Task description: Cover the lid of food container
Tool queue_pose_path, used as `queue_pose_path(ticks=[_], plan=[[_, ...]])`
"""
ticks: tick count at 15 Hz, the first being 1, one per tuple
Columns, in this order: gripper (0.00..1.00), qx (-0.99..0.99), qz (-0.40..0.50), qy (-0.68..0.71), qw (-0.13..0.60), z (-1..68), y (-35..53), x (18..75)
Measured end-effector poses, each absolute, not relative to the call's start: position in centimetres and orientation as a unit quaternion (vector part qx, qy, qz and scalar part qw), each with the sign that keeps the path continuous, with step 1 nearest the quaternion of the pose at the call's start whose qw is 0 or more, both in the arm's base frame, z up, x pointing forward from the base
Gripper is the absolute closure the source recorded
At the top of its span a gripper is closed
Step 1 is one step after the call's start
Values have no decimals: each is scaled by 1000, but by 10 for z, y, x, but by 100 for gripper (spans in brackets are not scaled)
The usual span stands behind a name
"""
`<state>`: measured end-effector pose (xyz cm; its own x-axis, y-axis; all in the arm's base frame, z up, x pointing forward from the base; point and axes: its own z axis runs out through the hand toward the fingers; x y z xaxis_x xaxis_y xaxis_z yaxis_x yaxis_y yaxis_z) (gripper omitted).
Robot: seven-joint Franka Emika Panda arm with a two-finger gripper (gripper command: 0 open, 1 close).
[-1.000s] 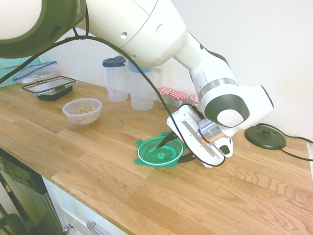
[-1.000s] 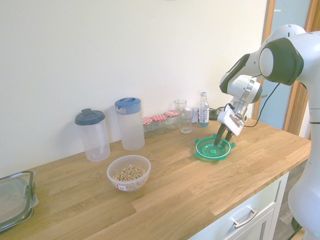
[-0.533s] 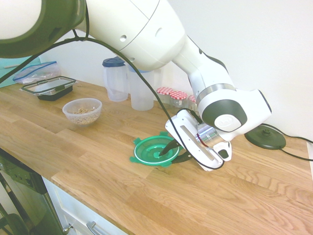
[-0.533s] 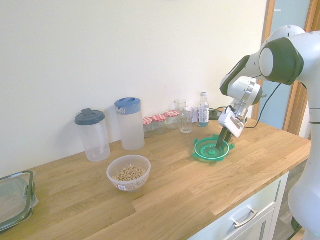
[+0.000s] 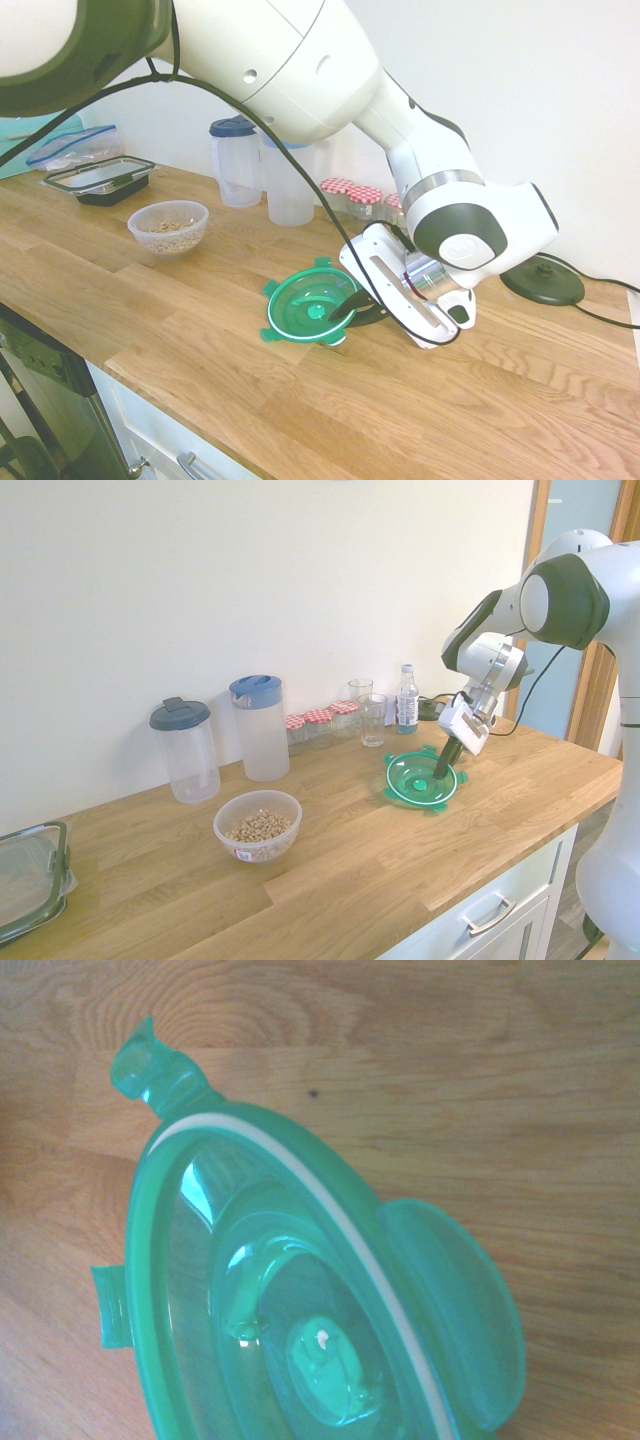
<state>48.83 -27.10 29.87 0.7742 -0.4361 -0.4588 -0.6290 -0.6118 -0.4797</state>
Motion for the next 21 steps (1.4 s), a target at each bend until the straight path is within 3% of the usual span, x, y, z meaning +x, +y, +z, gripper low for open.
queue_pose_path(ticks=[4, 9, 17, 21], plan=[[100, -890, 120, 303, 318, 338, -278, 487], [100, -927, 44, 325, 183, 492, -253, 477], [100, -948, -87, 299, -63, 607, -30, 500], [100, -934, -160, 265, -179, 599, 104, 488]])
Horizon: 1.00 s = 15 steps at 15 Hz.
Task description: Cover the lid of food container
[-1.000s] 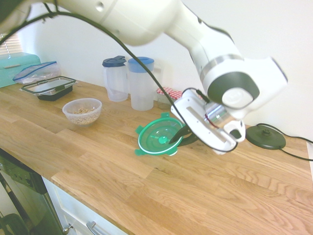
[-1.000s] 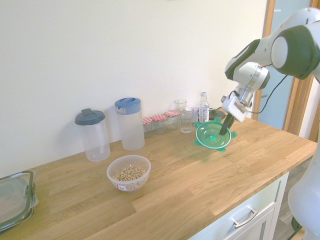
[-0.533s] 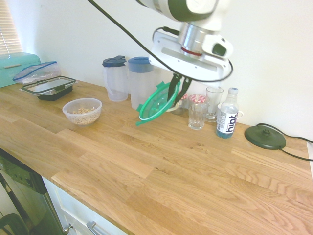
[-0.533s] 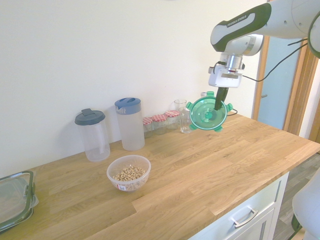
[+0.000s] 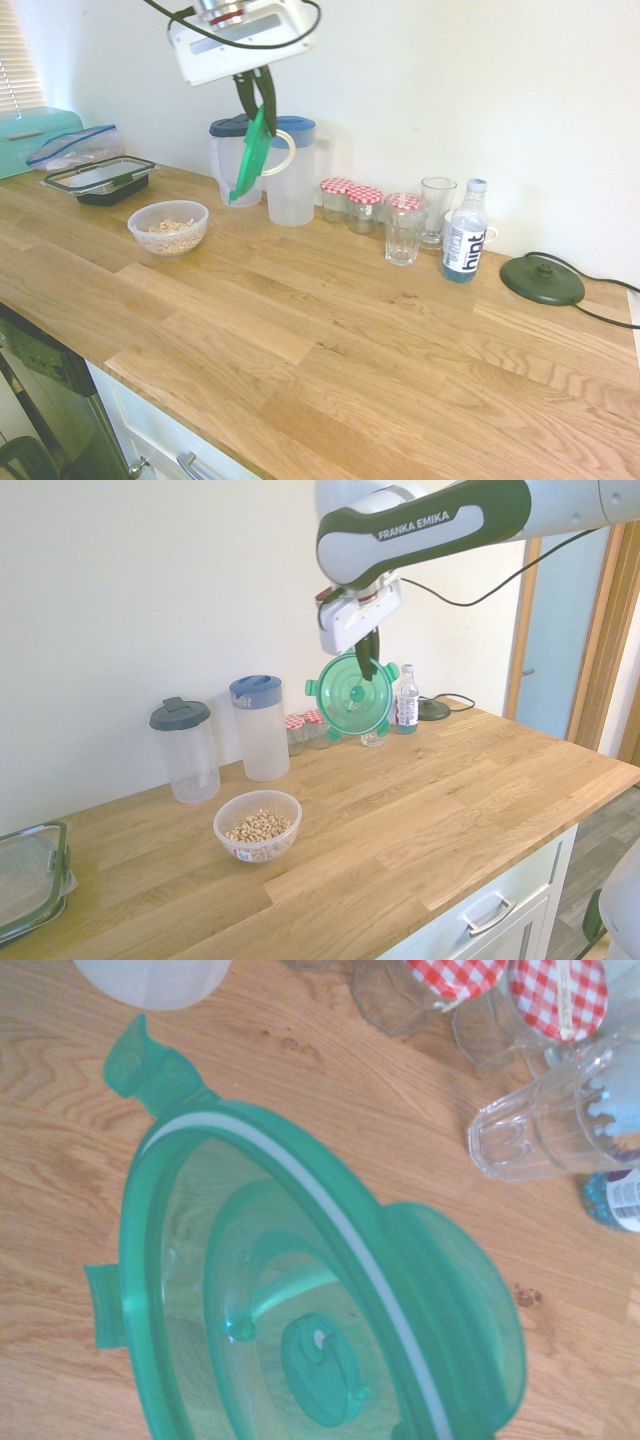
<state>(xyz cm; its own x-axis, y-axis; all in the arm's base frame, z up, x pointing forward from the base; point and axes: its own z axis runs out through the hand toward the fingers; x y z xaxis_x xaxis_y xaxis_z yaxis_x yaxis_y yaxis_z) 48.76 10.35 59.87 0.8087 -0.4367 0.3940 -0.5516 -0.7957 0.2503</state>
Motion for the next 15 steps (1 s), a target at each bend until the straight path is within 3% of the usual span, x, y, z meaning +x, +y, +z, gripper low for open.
queue_pose_path(ticks=[8, 15], plan=[[100, 826, 258, -284, 413, 543, 224, 485], [100, 694, 245, -374, 564, 487, 323, 474]])
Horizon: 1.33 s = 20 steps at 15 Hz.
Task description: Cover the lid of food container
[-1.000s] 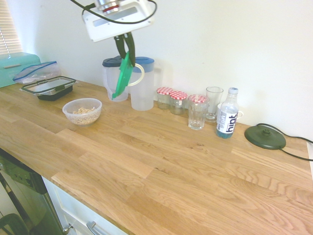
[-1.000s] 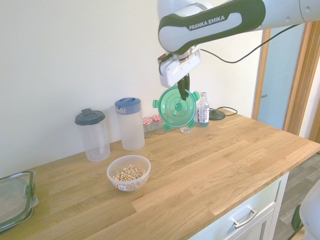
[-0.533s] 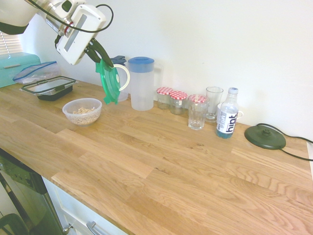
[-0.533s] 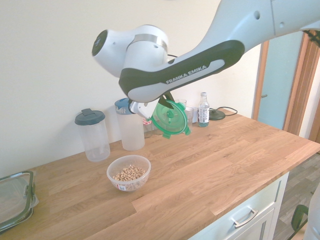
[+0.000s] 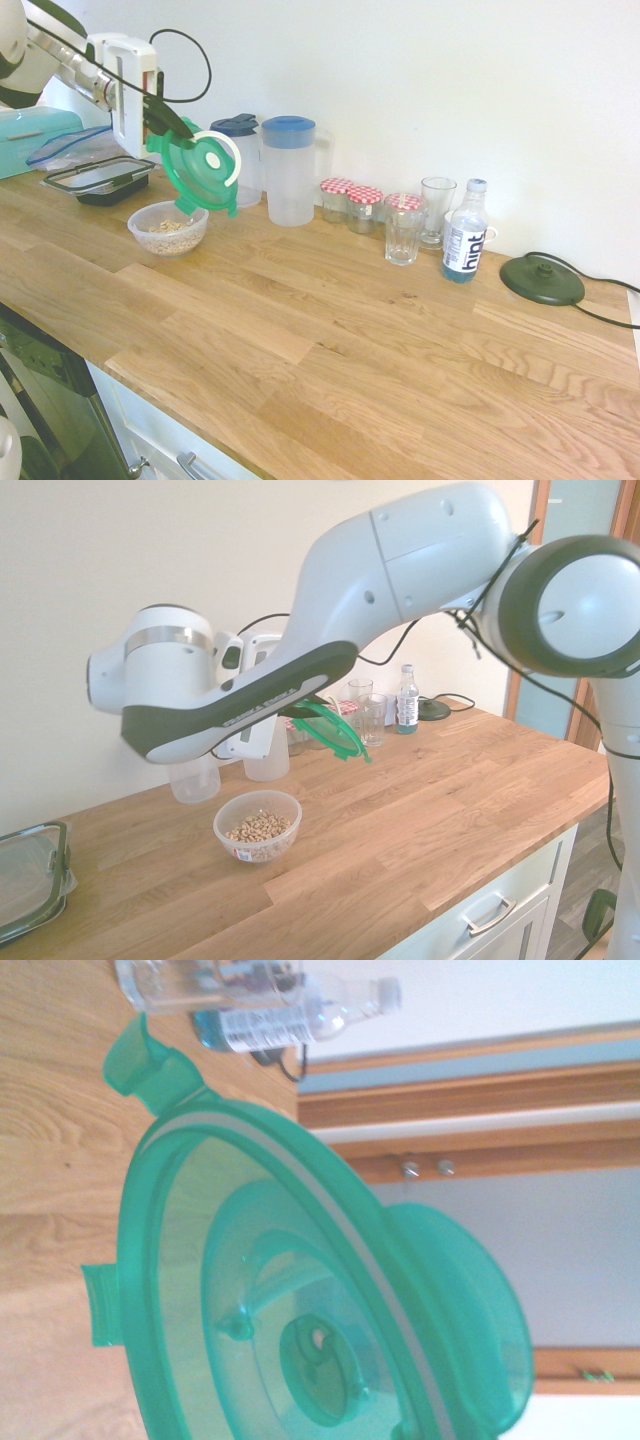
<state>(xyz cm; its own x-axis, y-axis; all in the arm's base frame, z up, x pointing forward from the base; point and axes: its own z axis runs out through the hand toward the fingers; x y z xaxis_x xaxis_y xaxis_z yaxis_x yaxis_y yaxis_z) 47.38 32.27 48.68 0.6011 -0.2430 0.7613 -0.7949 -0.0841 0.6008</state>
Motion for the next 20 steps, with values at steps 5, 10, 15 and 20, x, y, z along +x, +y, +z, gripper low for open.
queue_pose_path(ticks=[5, 10, 15, 20], plan=[[100, 644, 272, -385, 603, 444, 349, 501], [100, 671, 270, -372, 582, 448, 396, 498], [100, 679, 268, -350, 588, 418, 407, 500], [100, 683, 281, -328, 589, 396, 422, 497]])
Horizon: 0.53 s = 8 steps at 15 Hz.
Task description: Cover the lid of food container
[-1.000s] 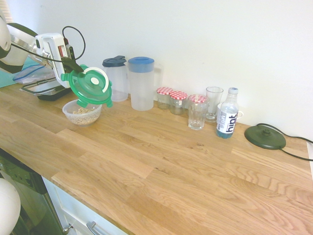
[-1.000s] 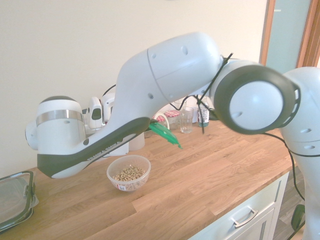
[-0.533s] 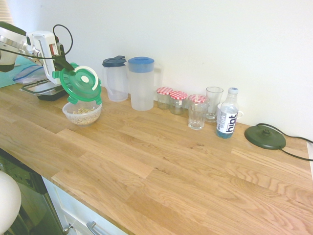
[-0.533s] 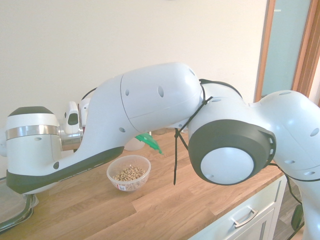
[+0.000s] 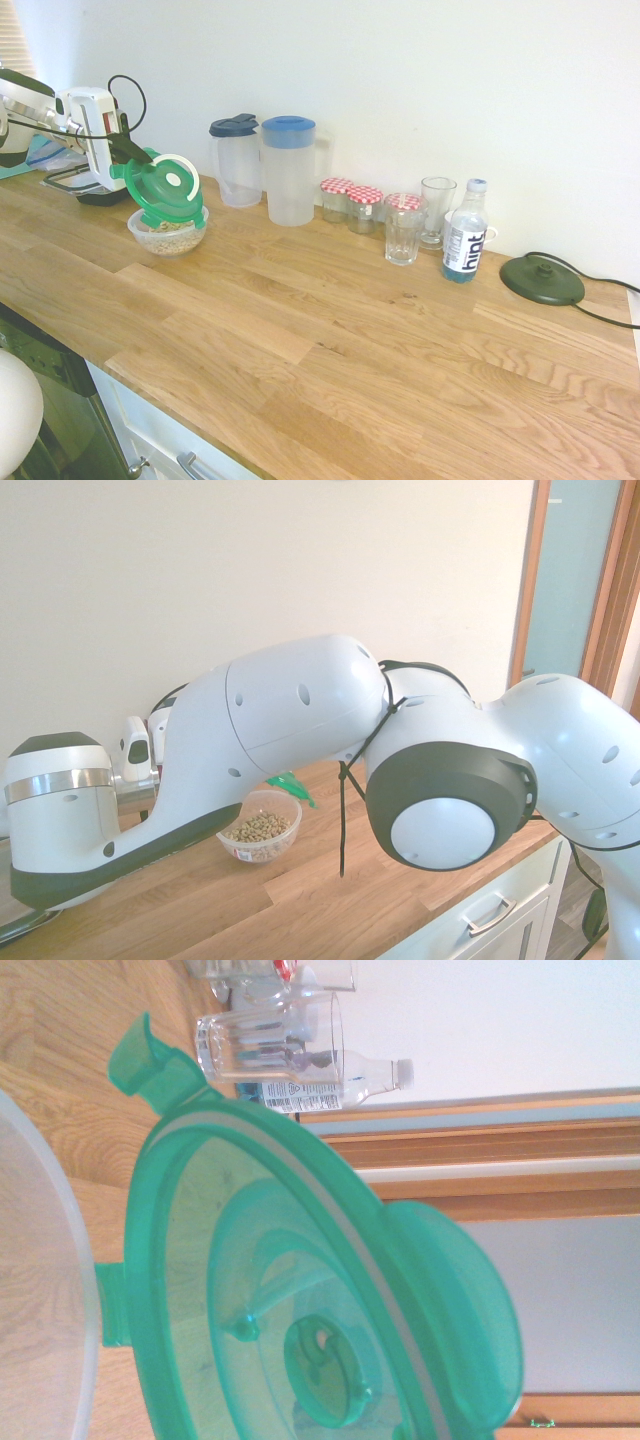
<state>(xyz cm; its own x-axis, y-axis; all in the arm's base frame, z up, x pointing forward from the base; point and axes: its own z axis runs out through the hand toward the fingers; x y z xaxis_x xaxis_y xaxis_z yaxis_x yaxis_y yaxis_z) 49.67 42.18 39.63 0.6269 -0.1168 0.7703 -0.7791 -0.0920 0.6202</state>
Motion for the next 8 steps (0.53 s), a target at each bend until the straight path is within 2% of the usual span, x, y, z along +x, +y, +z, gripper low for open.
queue_pose_path(ticks=[8], plan=[[100, 675, 295, -314, 598, 373, 428, 497]])
